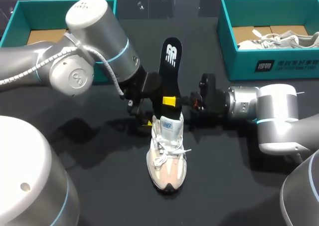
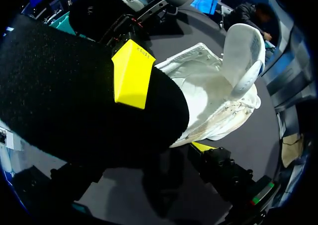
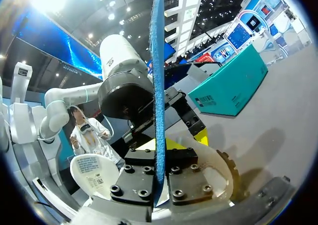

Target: Take the shoe out of the shoebox, open the shoe tongue, remove and reinsert the insole, then place the shoe into the shoebox

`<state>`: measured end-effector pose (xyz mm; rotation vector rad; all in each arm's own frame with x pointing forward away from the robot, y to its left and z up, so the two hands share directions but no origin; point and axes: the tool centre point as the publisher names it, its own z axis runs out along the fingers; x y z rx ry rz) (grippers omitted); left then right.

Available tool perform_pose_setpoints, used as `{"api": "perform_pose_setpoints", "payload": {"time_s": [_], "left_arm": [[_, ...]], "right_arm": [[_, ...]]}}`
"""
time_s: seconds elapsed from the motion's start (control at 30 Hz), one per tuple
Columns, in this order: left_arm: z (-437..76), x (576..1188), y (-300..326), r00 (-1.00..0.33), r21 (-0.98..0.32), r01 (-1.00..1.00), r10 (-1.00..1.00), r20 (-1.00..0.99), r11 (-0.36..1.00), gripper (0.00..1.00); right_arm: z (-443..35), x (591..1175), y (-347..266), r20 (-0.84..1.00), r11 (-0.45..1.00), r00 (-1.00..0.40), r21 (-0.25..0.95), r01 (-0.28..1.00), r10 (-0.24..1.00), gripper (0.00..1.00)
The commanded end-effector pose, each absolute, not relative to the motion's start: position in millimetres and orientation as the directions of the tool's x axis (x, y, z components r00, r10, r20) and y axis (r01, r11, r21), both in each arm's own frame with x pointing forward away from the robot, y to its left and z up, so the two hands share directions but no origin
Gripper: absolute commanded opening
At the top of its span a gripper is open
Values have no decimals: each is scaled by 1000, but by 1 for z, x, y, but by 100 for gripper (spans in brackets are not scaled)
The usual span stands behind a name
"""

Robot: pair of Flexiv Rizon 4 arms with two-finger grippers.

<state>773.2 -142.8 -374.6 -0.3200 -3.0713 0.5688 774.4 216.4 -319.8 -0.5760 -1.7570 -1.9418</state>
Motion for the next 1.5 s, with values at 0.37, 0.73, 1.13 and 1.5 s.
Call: {"api": "perform_pose_setpoints", "payload": {"time_s": [0.37, 0.73, 1.13, 1.5], "left_arm": [[-375, 774, -144, -979, -352, 200, 200, -35, 915, 100], [-375, 774, -144, -979, -352, 200, 200, -35, 915, 100], [-375, 774, -144, -979, -352, 200, 200, -35, 915, 100], [-375, 774, -144, -979, -352, 200, 200, -35, 915, 100]], "right_arm": [[-344, 752, 220, 638, -27, -767, 768, 640, -69, 0], [-358, 730, 223, 683, -5, -726, 728, 685, -80, 0], [-354, 724, 222, 676, -14, -734, 735, 678, -73, 0], [-338, 729, 223, 637, -11, -764, 767, 641, -105, 22]]}}
